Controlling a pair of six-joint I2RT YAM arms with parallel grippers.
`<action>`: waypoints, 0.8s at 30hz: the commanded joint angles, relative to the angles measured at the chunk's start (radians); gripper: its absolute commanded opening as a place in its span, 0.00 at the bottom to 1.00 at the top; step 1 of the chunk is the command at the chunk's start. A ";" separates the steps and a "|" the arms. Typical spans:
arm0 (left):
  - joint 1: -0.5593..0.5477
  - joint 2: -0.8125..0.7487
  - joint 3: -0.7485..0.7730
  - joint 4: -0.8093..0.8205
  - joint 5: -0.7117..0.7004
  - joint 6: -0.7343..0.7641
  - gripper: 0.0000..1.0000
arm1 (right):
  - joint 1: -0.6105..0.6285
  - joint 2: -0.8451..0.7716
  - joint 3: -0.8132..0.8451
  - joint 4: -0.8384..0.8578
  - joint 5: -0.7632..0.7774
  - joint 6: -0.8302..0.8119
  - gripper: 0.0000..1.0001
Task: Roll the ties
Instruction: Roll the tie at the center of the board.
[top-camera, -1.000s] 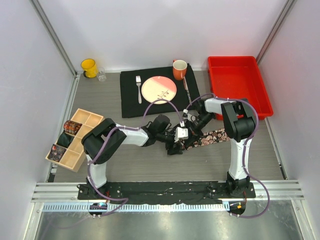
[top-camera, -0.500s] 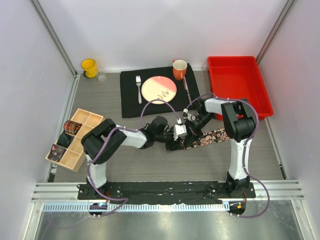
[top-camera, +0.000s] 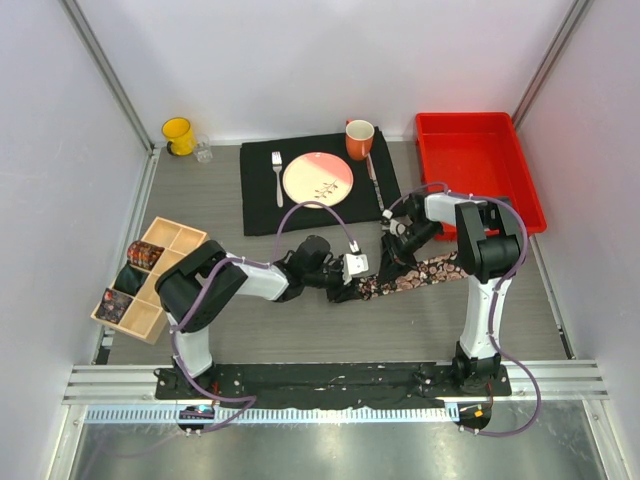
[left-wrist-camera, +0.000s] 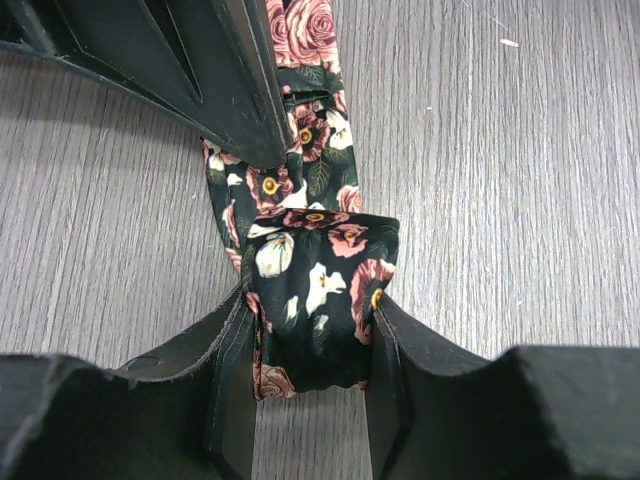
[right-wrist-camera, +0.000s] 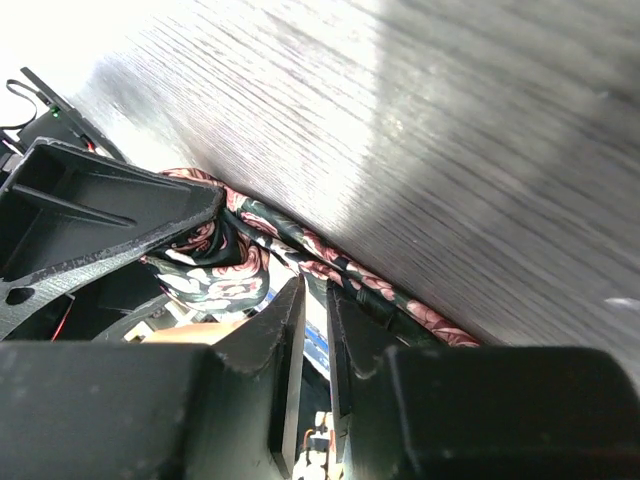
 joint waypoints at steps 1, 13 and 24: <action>0.003 -0.022 -0.031 -0.073 -0.010 0.038 0.14 | 0.007 0.002 -0.031 0.104 0.187 -0.013 0.21; 0.041 -0.107 0.009 -0.088 -0.108 -0.026 0.23 | 0.014 0.018 -0.086 0.113 0.241 -0.028 0.18; 0.018 -0.025 0.070 -0.384 -0.205 0.114 0.25 | 0.014 -0.005 -0.054 0.103 0.178 -0.051 0.19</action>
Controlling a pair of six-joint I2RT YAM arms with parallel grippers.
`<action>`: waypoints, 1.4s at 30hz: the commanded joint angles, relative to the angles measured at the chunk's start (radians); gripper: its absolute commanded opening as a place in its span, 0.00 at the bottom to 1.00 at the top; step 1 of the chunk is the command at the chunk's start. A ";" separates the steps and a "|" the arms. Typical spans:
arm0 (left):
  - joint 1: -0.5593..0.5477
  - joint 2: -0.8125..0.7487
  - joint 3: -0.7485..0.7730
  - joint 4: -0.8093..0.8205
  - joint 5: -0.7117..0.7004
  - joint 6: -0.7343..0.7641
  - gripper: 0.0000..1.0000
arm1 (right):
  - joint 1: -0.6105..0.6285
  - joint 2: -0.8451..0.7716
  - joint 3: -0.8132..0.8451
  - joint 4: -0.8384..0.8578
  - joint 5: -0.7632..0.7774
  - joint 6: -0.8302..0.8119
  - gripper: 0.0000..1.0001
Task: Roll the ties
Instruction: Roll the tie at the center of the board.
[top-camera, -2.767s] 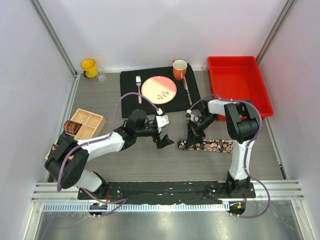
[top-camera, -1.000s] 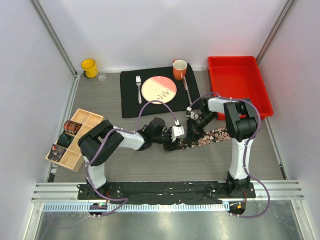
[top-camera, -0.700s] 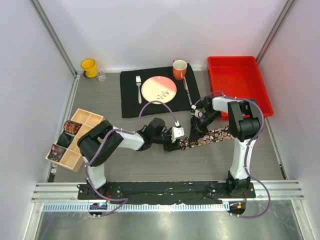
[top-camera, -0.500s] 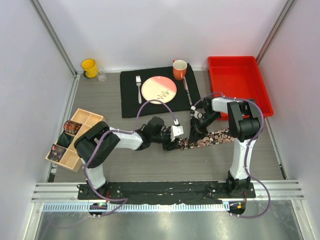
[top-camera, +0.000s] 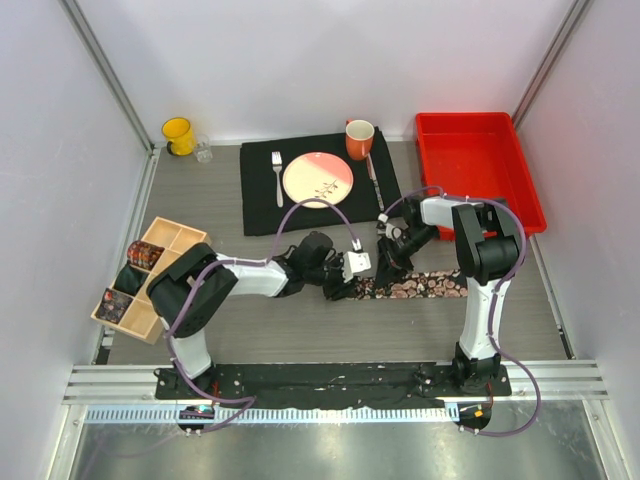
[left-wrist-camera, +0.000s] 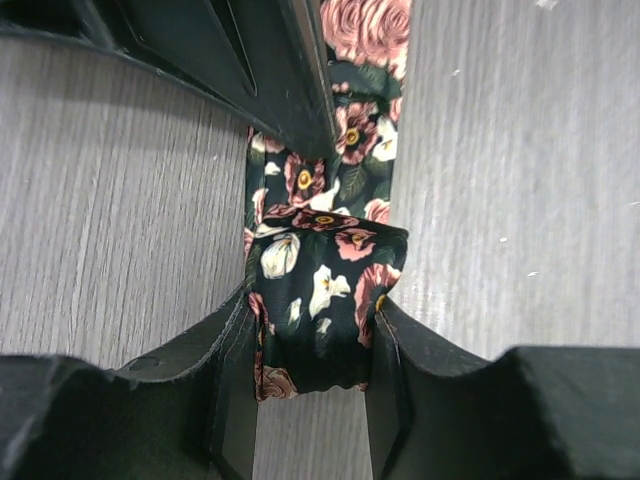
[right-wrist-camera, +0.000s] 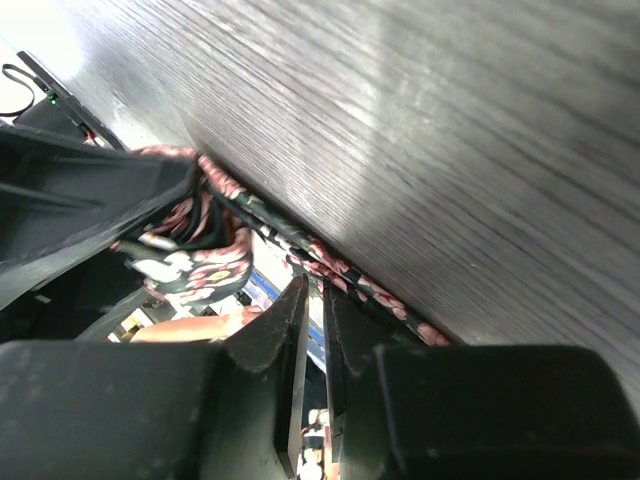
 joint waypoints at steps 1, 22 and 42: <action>0.004 0.045 0.036 -0.211 -0.129 0.079 0.25 | -0.006 -0.006 -0.009 0.062 0.123 -0.072 0.21; -0.007 0.080 0.065 -0.245 -0.129 0.091 0.33 | 0.072 -0.034 0.009 0.121 -0.163 0.025 0.43; 0.054 -0.015 0.047 -0.055 0.087 -0.059 0.83 | 0.051 0.001 -0.021 0.124 0.146 -0.075 0.01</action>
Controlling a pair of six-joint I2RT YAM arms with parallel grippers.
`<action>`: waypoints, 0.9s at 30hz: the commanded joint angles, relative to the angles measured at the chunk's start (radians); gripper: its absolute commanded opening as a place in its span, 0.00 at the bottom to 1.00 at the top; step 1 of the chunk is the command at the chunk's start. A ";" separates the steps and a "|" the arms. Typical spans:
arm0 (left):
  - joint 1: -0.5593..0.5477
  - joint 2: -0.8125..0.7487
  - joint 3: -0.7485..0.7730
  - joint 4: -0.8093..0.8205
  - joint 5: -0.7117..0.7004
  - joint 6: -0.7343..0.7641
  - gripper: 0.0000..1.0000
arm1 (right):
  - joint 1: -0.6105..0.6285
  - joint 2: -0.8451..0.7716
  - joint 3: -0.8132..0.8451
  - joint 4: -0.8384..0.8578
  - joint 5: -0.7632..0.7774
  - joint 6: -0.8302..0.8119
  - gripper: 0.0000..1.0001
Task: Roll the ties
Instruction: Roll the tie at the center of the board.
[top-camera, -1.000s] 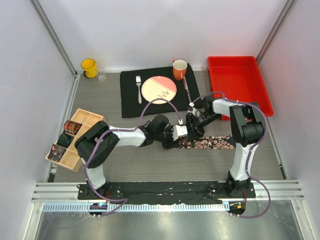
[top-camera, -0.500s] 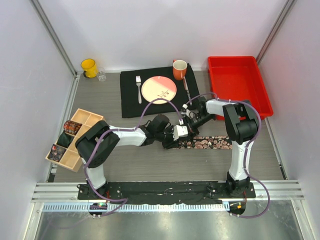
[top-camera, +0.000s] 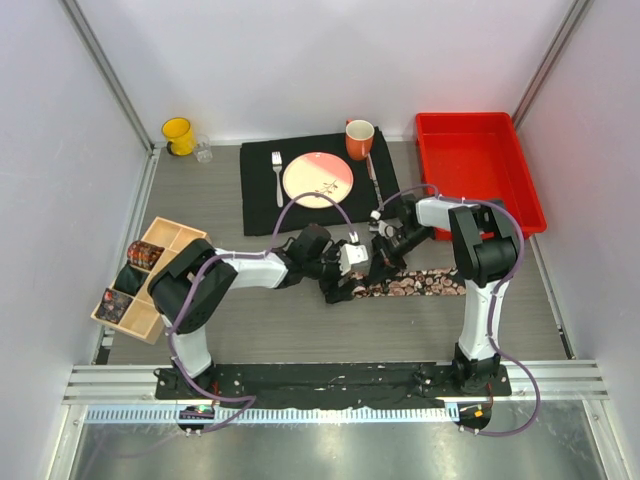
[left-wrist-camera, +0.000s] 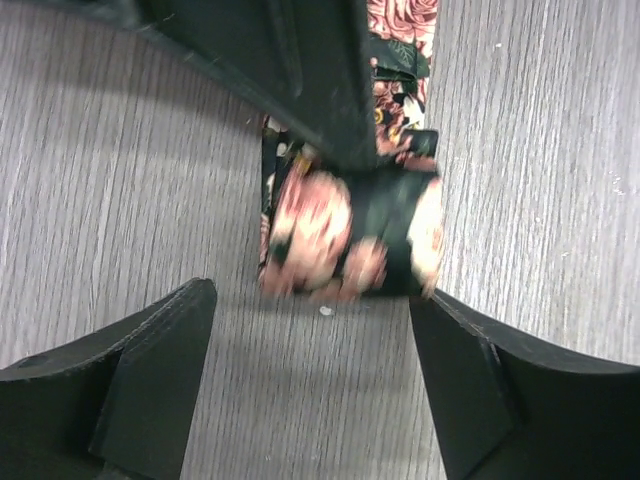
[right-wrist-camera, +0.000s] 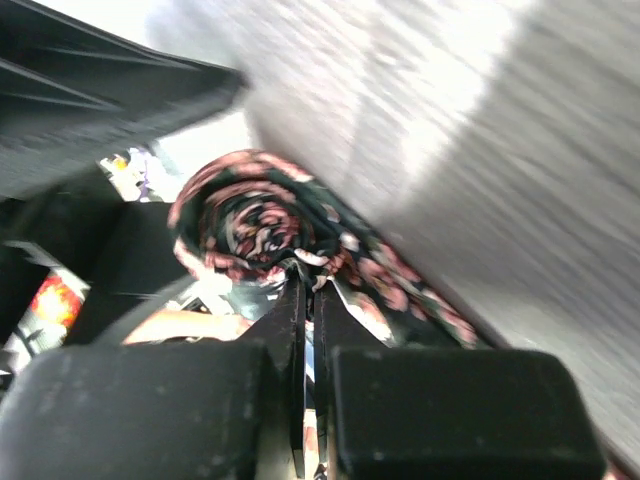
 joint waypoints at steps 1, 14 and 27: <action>0.017 -0.048 -0.035 0.097 0.078 -0.088 0.83 | -0.003 0.014 -0.028 0.085 0.255 -0.039 0.01; 0.003 0.122 -0.011 0.454 0.178 -0.280 0.85 | -0.004 -0.003 -0.094 0.177 0.378 0.018 0.01; -0.069 0.200 -0.026 0.452 0.034 -0.244 0.49 | -0.003 0.000 -0.104 0.206 0.364 0.066 0.01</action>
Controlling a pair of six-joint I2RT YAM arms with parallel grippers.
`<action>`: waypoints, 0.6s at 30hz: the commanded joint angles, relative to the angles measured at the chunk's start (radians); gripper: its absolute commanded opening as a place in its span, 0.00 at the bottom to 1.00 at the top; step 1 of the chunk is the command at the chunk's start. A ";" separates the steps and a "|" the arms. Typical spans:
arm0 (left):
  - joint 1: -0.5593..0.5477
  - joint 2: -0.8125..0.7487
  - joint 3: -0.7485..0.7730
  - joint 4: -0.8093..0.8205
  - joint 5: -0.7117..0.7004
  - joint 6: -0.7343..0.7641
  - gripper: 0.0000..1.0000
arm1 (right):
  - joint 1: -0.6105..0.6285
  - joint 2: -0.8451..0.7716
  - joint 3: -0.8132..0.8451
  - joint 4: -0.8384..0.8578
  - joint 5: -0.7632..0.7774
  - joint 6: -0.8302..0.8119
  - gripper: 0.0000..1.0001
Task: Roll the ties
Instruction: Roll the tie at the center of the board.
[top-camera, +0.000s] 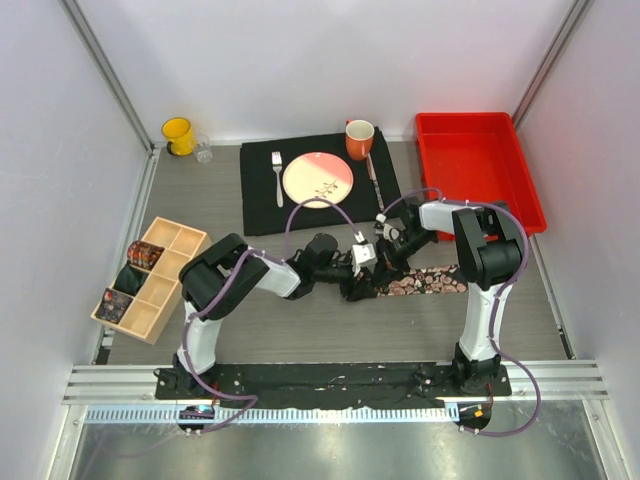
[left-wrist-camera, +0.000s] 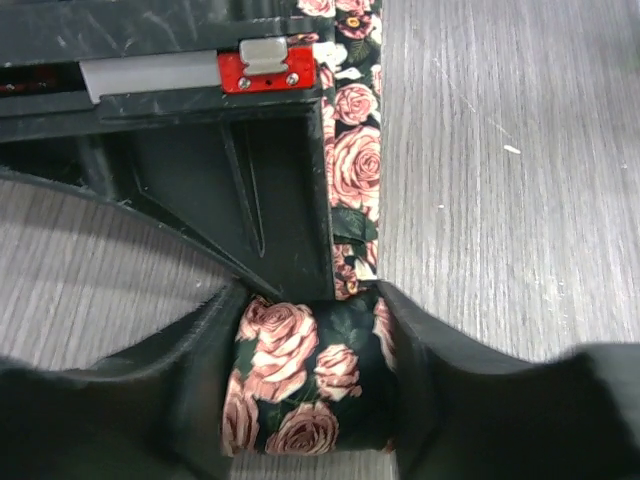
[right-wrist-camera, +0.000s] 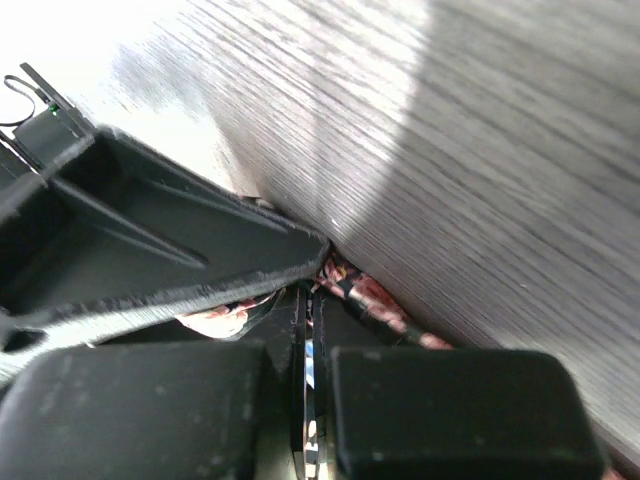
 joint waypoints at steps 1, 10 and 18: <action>-0.018 -0.002 -0.001 -0.128 -0.106 0.094 0.44 | 0.008 0.027 -0.037 0.139 0.260 -0.020 0.01; 0.031 -0.137 -0.144 -0.311 -0.107 0.262 0.70 | 0.007 -0.003 -0.055 0.135 0.242 0.005 0.01; 0.036 -0.092 -0.118 -0.040 -0.019 0.104 0.70 | 0.007 0.011 -0.084 0.172 0.232 0.041 0.01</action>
